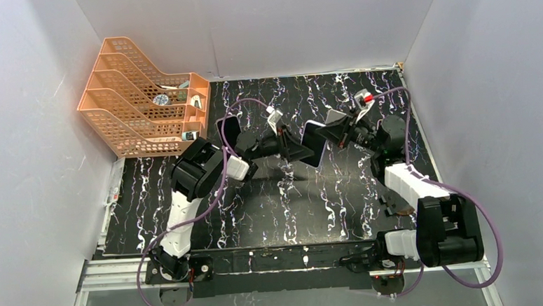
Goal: Place the phone on the phone stand
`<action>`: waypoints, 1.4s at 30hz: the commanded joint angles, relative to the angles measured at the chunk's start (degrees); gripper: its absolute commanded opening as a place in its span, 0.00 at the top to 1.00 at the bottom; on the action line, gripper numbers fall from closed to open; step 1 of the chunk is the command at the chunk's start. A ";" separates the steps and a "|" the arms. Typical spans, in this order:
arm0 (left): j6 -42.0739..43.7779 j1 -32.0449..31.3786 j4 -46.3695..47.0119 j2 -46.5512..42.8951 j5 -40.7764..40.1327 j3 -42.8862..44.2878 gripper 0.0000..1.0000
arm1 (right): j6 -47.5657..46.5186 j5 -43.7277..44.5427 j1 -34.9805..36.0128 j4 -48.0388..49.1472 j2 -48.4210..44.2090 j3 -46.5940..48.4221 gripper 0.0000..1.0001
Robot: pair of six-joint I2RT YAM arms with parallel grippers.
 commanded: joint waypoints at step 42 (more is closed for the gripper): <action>10.97 -1.55 -8.94 0.05 -16.99 15.18 0.34 | 23.28 -20.91 -17.77 31.60 38.80 36.30 0.99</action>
